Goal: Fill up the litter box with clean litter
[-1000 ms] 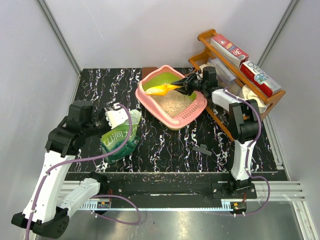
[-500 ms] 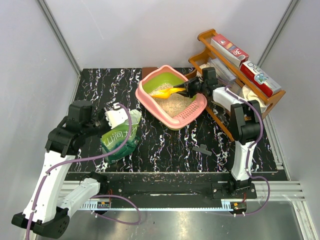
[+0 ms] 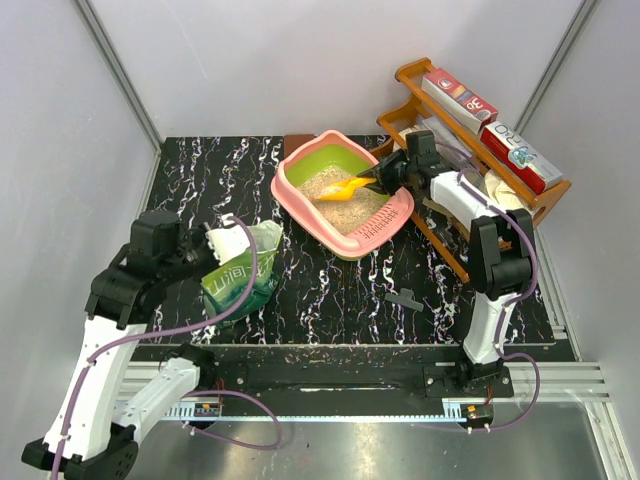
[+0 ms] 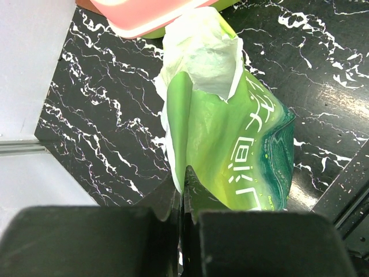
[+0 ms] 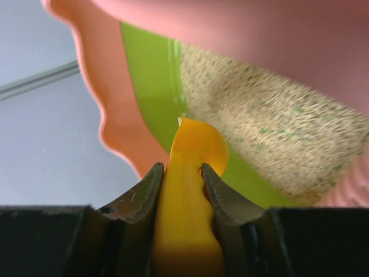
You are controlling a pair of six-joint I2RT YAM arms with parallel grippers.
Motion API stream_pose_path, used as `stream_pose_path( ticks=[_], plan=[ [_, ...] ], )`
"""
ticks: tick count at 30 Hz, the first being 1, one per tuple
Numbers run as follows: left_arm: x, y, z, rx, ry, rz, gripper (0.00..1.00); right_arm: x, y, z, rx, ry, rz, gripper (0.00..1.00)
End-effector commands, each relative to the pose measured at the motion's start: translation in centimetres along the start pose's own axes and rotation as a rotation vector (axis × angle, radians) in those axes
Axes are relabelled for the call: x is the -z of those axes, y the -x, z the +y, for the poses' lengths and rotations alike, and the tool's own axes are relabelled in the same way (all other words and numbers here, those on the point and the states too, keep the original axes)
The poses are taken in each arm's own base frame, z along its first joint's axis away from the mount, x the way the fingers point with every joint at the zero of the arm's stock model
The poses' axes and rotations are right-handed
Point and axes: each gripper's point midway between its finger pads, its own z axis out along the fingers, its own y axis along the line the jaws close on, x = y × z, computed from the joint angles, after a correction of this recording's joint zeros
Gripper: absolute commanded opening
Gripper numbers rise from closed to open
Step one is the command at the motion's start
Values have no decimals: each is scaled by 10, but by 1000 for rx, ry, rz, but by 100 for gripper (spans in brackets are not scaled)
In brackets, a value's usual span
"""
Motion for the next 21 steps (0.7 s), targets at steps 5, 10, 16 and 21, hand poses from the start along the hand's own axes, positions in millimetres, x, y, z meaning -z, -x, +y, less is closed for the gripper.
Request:
stream_pose_path(
  ticks=[5, 10, 16, 21],
  plan=[
    [14, 22, 14, -12, 96, -119, 2, 26, 34, -2, 196, -140, -287, 0],
    [18, 24, 12, -6, 101, -137, 2, 35, 27, 20, 370, -178, -390, 0],
    [24, 29, 10, -10, 106, -168, 3, 49, 10, 48, 686, -193, -485, 0],
    [31, 37, 8, 6, 121, -213, 4, 66, 9, 68, 928, -166, -521, 0]
  ],
)
